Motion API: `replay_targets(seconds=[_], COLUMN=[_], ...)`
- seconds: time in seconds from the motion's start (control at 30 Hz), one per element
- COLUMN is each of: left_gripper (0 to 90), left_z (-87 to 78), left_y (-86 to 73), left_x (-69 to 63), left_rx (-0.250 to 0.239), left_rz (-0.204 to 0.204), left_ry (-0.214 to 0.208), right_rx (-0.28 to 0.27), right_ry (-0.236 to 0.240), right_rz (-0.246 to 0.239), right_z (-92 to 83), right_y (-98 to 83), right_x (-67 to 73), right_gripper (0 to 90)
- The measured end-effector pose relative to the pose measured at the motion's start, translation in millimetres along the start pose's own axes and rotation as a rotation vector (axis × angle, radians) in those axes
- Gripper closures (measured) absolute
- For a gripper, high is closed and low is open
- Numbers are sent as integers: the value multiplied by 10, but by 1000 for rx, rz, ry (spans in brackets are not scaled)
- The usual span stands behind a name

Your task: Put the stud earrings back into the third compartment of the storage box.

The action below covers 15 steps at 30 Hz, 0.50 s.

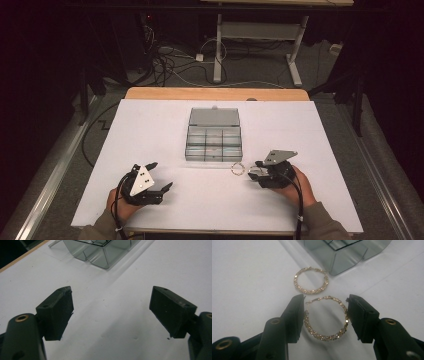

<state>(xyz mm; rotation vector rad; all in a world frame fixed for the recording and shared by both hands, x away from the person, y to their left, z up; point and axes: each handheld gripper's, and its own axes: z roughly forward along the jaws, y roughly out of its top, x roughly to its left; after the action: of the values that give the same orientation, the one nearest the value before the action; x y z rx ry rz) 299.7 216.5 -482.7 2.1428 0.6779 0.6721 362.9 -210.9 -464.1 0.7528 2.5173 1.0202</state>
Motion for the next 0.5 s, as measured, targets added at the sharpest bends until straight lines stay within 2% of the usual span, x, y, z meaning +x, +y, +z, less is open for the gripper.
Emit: replay_targets(seconds=[0.27,0.5], left_gripper=[180,180], left_z=[-11,-3], left_y=[8,8], left_x=[-11,-3], left_rx=[-4,-3], left_rz=[7,6], left_ry=[5,3], right_rx=[-66,-90], right_ry=[-27,-42], right_rz=[-20,-33], right_z=[-141,-195], right_y=[97,174], right_x=[29,23], right_gripper=[490,490])
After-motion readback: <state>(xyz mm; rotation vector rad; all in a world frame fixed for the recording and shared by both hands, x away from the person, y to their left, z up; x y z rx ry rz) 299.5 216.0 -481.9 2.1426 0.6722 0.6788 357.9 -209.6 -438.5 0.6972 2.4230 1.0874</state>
